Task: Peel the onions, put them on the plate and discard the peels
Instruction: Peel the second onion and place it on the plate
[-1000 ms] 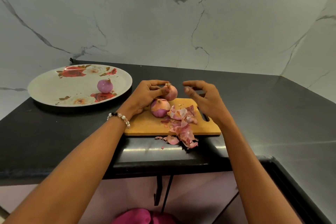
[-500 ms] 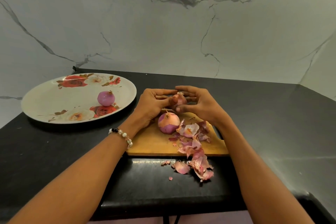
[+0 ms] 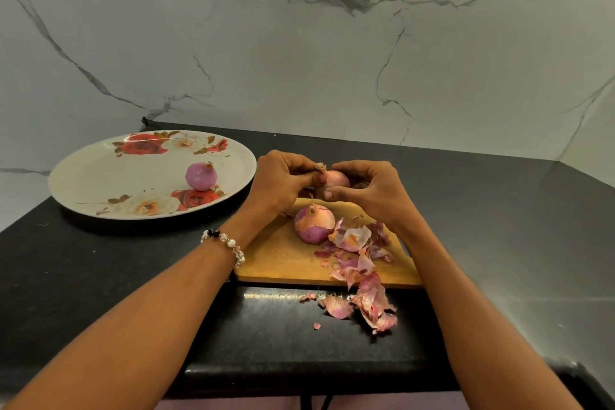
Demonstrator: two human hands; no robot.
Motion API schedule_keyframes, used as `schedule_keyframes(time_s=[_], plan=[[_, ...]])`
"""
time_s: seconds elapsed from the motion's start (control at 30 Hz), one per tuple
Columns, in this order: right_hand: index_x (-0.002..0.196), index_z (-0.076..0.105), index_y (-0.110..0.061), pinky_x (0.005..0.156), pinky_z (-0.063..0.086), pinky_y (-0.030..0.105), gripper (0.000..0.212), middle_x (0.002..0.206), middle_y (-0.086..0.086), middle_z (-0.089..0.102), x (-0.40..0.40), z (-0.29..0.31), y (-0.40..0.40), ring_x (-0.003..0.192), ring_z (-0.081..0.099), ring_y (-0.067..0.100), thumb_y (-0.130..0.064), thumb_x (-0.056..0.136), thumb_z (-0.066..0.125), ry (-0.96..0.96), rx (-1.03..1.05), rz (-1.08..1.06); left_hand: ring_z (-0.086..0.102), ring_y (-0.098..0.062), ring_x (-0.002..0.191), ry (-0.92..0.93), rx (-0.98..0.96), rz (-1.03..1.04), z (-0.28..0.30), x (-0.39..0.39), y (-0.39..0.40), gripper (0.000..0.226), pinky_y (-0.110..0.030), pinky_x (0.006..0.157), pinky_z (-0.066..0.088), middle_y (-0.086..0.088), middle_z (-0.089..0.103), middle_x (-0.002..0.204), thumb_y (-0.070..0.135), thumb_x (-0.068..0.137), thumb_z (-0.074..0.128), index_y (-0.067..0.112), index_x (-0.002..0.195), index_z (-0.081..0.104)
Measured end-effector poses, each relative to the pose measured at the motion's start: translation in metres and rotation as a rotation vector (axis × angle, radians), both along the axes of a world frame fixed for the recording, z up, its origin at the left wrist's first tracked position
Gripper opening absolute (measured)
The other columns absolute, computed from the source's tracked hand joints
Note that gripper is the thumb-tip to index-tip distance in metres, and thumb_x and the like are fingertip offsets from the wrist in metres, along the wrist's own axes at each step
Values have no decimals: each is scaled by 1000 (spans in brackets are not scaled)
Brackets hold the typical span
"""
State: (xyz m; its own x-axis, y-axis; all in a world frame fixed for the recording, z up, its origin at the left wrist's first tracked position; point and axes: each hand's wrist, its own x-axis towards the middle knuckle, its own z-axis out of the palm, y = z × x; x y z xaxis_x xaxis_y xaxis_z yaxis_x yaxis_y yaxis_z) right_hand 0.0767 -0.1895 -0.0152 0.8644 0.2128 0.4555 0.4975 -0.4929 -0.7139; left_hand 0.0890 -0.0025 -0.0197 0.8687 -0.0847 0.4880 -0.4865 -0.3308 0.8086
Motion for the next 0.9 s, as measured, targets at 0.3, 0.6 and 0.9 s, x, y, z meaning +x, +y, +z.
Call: schedule_keyframes(time_s=[0.3, 0.6, 0.9], plan=[[120, 68, -3, 82, 58, 22, 65, 103, 1, 70, 1, -1, 3, 91, 67, 9, -38, 66, 78, -35, 58, 9, 65, -10, 79, -60, 24, -3, 2, -3, -1, 23, -14, 70, 55, -1, 68, 96, 6, 86, 67, 4, 109, 70], [119, 69, -3, 81, 61, 33, 45, 108, 8, 72, 9, -3, 0, 99, 71, 20, -17, 77, 80, 76, 165, 65, 66, -11, 80, -90, 66, 41, 0, 0, 1, 19, -15, 70, 55, -3, 69, 96, 9, 89, 64, 7, 107, 70], [105, 74, -17, 63, 54, 24, 18, 104, 11, 72, 5, 0, 1, 88, 68, 19, -12, 97, 59, 260, 309, 136, 64, -3, 70, -44, 121, 65, -3, 5, -1, 11, -9, 62, 52, 1, 67, 89, 11, 92, 61, 11, 100, 68]])
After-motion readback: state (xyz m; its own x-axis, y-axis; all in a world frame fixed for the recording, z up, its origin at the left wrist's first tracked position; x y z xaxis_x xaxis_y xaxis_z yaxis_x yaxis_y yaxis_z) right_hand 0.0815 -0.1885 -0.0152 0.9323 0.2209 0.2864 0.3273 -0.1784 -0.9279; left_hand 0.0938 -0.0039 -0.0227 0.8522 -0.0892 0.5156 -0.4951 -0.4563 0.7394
